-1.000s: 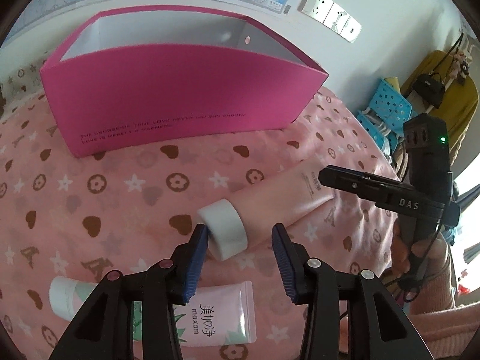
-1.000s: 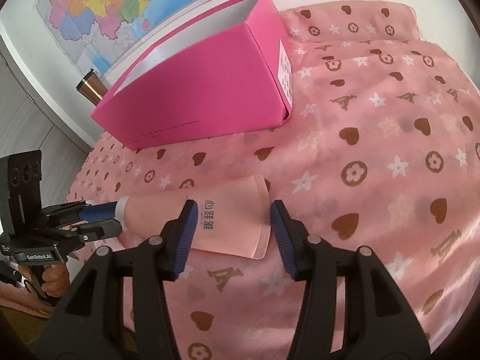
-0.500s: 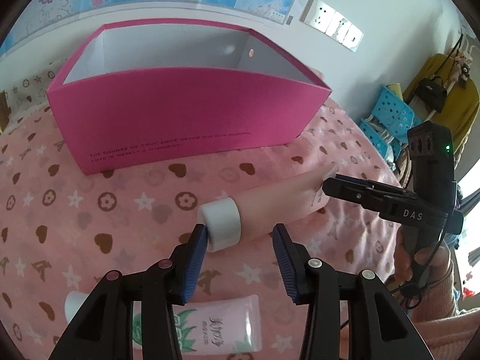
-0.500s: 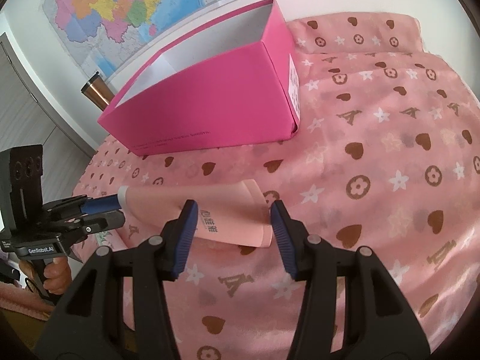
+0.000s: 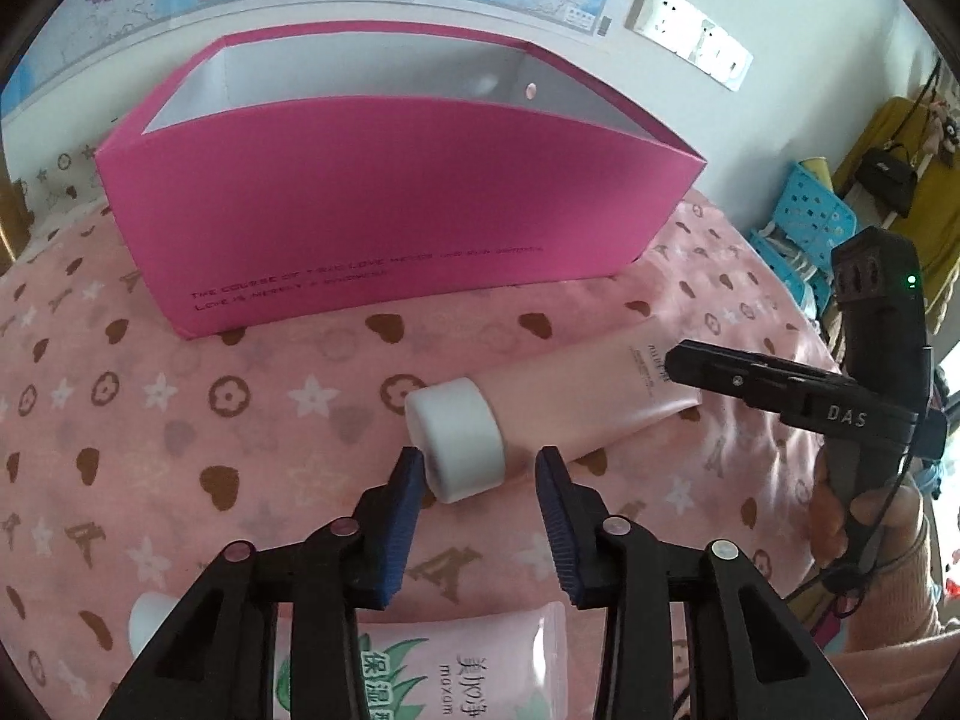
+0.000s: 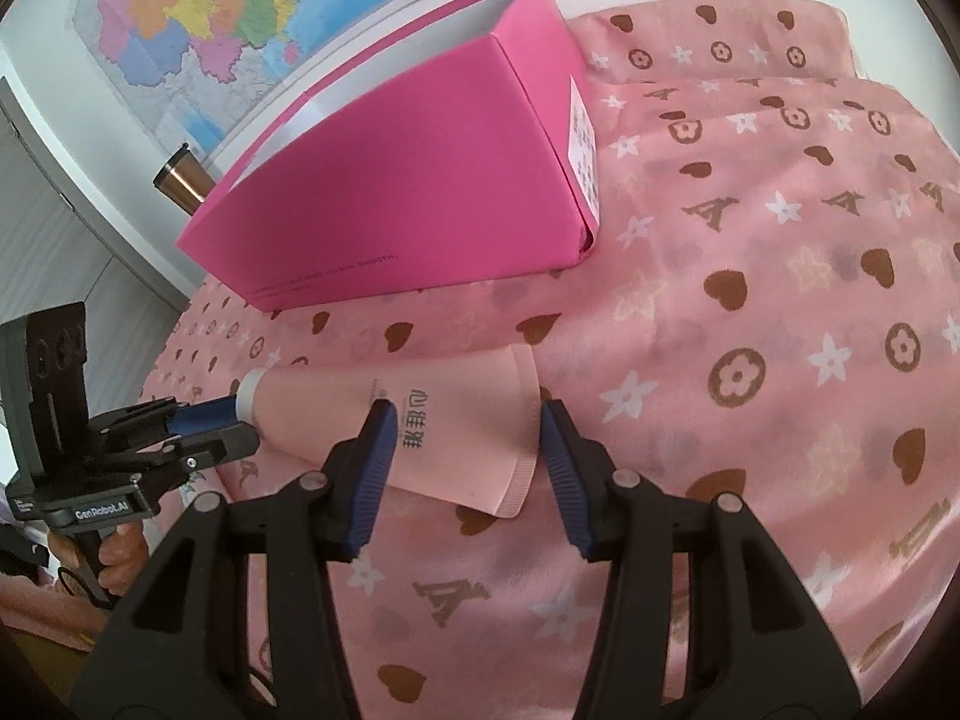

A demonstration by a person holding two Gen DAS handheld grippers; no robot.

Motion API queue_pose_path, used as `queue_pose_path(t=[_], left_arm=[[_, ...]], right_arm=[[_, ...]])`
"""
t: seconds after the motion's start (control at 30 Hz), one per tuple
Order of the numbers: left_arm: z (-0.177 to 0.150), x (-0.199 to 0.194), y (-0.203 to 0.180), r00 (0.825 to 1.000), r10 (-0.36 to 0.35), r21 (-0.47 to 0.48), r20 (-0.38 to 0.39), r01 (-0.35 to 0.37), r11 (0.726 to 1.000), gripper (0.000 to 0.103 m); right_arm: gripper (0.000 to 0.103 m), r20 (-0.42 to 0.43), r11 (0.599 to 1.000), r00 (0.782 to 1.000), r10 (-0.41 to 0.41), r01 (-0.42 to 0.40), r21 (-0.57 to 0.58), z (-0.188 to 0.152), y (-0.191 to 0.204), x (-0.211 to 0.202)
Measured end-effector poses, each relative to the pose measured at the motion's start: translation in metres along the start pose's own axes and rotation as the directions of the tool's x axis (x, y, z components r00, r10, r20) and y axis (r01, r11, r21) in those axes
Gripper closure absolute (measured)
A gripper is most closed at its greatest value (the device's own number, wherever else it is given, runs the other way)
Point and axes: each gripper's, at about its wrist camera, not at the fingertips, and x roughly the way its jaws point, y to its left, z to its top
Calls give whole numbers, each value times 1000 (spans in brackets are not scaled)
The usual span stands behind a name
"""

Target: Organize rigid objects

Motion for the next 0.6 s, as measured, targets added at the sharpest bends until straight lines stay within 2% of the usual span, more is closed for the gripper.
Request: queue_pose_path(t=[0.13,0.6], left_arm=[[0,-1,-6,1000,25,21,9,-25,999,65],[8,-17,-10,999,-13,14,39,13,1000,65]], right_arm=[[51,5,1000,1000,-11,11,-5,-3,3,-1],[51,28,999,999,-28,29,-21,5,12,-18]])
